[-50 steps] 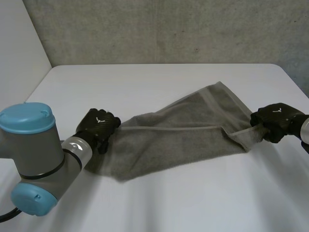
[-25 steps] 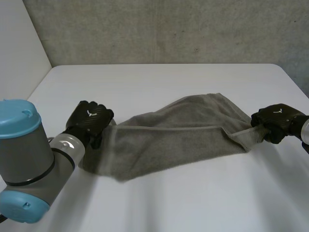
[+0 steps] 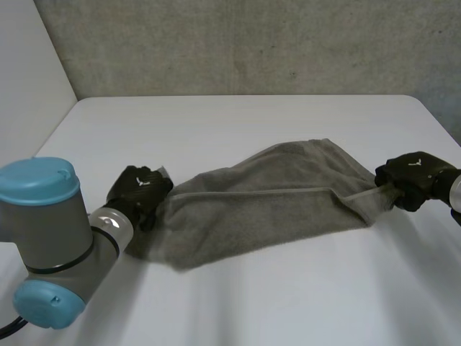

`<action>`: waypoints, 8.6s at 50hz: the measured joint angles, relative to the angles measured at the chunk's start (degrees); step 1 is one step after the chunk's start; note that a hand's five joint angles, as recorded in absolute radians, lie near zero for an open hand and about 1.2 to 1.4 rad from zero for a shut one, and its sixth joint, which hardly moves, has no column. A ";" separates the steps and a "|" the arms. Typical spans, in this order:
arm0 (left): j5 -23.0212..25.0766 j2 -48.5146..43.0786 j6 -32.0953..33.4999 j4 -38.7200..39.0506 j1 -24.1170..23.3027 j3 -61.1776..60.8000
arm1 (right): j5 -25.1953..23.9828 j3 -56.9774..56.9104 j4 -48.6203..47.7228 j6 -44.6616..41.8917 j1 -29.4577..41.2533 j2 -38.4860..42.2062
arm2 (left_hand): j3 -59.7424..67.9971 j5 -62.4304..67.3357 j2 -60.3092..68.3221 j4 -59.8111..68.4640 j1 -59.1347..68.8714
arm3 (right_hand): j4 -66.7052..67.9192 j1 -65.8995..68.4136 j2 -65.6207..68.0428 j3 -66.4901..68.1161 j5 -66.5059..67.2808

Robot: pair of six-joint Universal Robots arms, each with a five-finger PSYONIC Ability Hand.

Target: Fold the towel.

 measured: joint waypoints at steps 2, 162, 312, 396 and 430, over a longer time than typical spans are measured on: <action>-0.01 0.25 -0.02 -0.12 0.05 0.54 | 0.15 -0.57 0.28 0.14 0.07 -0.39 | 0.12 0.00 0.00 0.01 0.00 | 0.00 0.00 0.00 0.00 0.00; -5.62 -5.21 -5.98 8.26 3.68 53.37 | 24.96 -36.81 -29.94 4.73 26.73 0.40 | 0.69 0.25 0.24 0.44 0.01 | 0.00 0.15 -0.01 0.46 0.02; 3.96 -11.31 6.52 -23.18 11.83 32.35 | 21.30 -26.90 17.02 -14.81 16.64 9.65 | 0.81 0.25 0.55 0.44 0.02 | -0.01 0.10 -0.01 0.47 0.03; 15.25 21.05 0.15 1.62 20.56 -8.17 | 15.64 -0.98 5.39 -2.77 4.93 -14.00 | 0.86 0.25 0.55 0.44 0.03 | -0.01 0.09 -0.01 0.47 0.31; -2.50 -36.40 1.06 -12.25 8.29 56.86 | 25.37 -40.80 -5.33 4.67 14.49 28.49 | 0.87 0.25 1.08 0.44 0.03 | -0.01 0.09 -0.01 0.47 0.31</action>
